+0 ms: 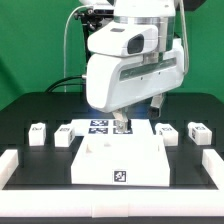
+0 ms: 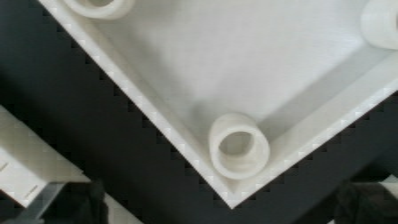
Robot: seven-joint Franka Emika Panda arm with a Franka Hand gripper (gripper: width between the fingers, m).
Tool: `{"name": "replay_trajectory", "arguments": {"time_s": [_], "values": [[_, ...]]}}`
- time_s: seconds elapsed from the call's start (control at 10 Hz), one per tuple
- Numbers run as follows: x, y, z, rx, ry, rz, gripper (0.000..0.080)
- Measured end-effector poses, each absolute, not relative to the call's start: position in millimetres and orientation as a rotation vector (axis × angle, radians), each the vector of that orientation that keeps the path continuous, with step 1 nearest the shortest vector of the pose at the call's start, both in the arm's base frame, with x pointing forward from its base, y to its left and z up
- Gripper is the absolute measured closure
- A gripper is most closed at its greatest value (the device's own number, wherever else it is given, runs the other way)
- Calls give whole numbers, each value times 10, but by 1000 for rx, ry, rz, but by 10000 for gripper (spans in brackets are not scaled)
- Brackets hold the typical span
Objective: Assemble one leg
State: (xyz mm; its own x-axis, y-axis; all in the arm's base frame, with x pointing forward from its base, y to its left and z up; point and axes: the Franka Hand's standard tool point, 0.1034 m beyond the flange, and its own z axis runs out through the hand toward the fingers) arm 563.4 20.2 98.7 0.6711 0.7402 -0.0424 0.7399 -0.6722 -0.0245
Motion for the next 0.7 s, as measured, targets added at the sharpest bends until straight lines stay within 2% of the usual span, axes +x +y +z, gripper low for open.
{"name": "replay_trajectory", "arguments": {"time_s": [0.7], "values": [[5632,202,986,-2867,-1270,77,150]]}}
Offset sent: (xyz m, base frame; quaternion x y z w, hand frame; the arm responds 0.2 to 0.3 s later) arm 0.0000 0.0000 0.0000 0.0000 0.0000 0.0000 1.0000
